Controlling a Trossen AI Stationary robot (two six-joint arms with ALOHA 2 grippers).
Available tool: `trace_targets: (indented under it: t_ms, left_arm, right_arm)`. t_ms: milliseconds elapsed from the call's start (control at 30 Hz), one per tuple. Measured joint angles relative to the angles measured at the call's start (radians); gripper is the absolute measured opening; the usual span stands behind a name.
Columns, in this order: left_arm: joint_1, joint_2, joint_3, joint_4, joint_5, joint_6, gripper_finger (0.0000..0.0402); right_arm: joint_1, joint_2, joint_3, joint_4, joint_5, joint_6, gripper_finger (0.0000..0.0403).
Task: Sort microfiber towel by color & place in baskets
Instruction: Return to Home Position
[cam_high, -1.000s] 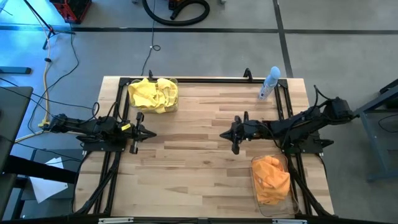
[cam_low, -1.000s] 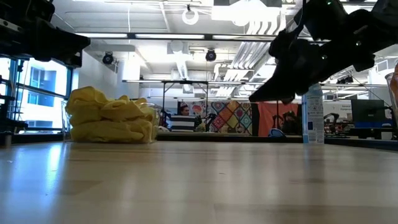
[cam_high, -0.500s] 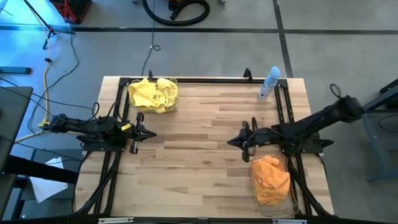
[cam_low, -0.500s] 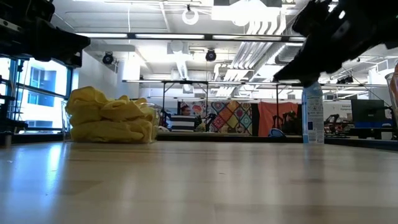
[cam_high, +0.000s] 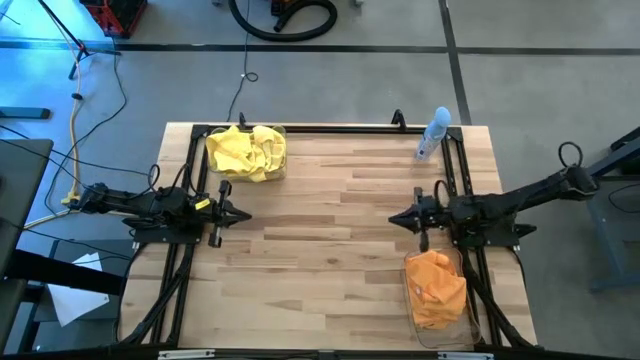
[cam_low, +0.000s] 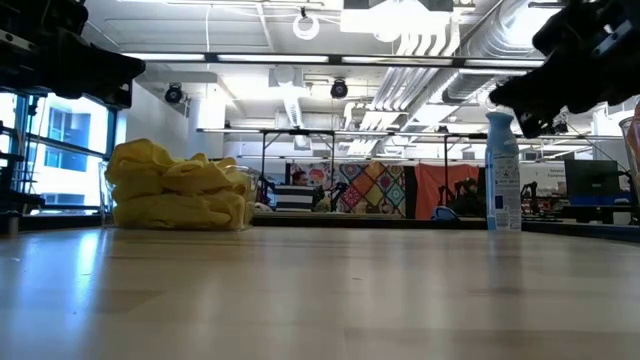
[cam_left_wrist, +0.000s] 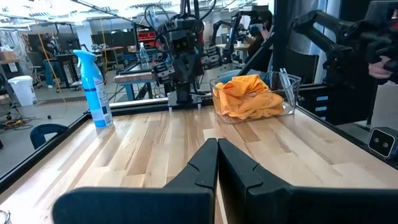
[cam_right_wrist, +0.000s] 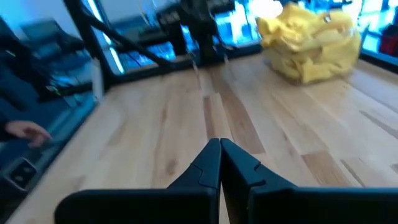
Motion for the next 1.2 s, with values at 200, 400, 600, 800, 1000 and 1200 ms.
trace_targets:
  t_ms: [200, 400, 600, 800, 1000, 1200]
  left_arm:
    - [0.0, 0.0, 0.0, 0.0, 0.0, 0.001, 0.0]
    - [0.0, 0.0, 0.0, 0.0, 0.0, 0.0, 0.0]
    - [0.0, 0.0, 0.0, 0.0, 0.0, 0.001, 0.0]
    - [0.0, 0.0, 0.0, 0.0, 0.0, 0.0, 0.0]
    - [0.0, 0.0, 0.0, 0.0, 0.0, 0.0, 0.0]
    - [0.0, 0.0, 0.0, 0.0, 0.0, 0.001, 0.0]
  right_arm:
    - [-0.002, -0.227, -0.048, -0.046, -0.081, -0.048, 0.0]
    - [-0.002, -0.412, -0.049, -0.234, -0.086, -0.048, 0.0]
    - [-0.002, -0.557, -0.049, -0.384, -0.081, -0.024, 0.0]
    - [-0.006, -0.573, 0.002, -0.517, -0.07, -0.043, 0.0]
    - [-0.007, -0.572, 0.04, -0.623, -0.083, -0.07, 0.0]
    - [-0.007, -0.571, 0.003, -0.641, -0.088, -0.077, 0.0]
